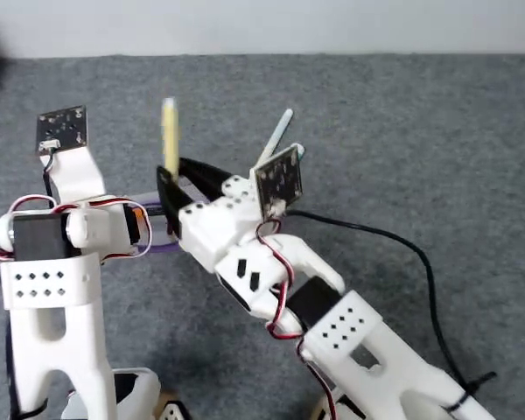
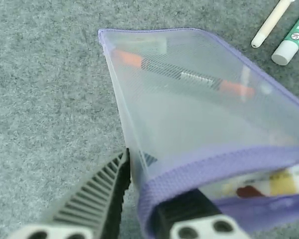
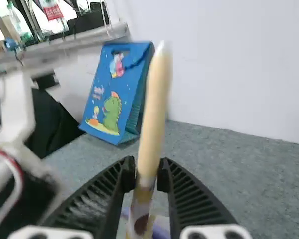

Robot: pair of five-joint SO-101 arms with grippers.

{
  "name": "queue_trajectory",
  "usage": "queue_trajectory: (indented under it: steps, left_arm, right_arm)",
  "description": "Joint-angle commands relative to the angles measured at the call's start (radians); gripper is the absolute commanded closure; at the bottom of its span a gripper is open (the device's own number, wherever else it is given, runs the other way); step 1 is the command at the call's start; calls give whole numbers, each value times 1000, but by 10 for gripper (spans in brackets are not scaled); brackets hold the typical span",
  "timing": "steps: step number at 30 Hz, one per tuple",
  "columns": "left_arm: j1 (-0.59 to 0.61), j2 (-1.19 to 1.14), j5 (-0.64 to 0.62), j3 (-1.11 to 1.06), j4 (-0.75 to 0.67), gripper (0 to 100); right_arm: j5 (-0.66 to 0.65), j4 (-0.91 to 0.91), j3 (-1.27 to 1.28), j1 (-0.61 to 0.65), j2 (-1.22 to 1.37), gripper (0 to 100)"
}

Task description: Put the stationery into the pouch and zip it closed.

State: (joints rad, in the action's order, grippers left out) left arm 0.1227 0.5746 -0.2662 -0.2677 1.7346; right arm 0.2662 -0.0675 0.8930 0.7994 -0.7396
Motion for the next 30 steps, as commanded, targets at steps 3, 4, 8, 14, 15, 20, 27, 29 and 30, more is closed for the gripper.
queue_trajectory:
  steps: [3, 4, 8, 14, 15, 20, 27, 29, 30]
  left_arm:
    - [-8, -2, -9, 64, 18, 987]
    - [-8, -2, -9, 64, 18, 987]
    - [-8, -2, -9, 64, 18, 987]
    - [-9, -2, -9, 64, 18, 987]
    - [-9, -2, -9, 64, 18, 987]
    - [-8, 3, -9, 64, 18, 987]
    - [-8, 6, -6, 64, 20, 987]
    - [5, 6, -5, 64, 20, 987]
    - [26, 6, -5, 64, 20, 987]
  right_arm:
    - [-109, -64, 112, 50, -222, 902]
    - [-115, -96, 130, 59, -265, 902]
    - [-115, -203, 178, 81, -394, 902]
    - [-115, -219, 201, 79, -424, 902]
    - [-117, -219, 199, 79, -427, 902]
    - [-144, -285, 146, 19, -429, 902]
    - [-110, -438, 123, -136, -464, 902]
    - [-71, -450, 123, -179, -498, 902]
    - [-61, -453, 123, -203, -512, 902]
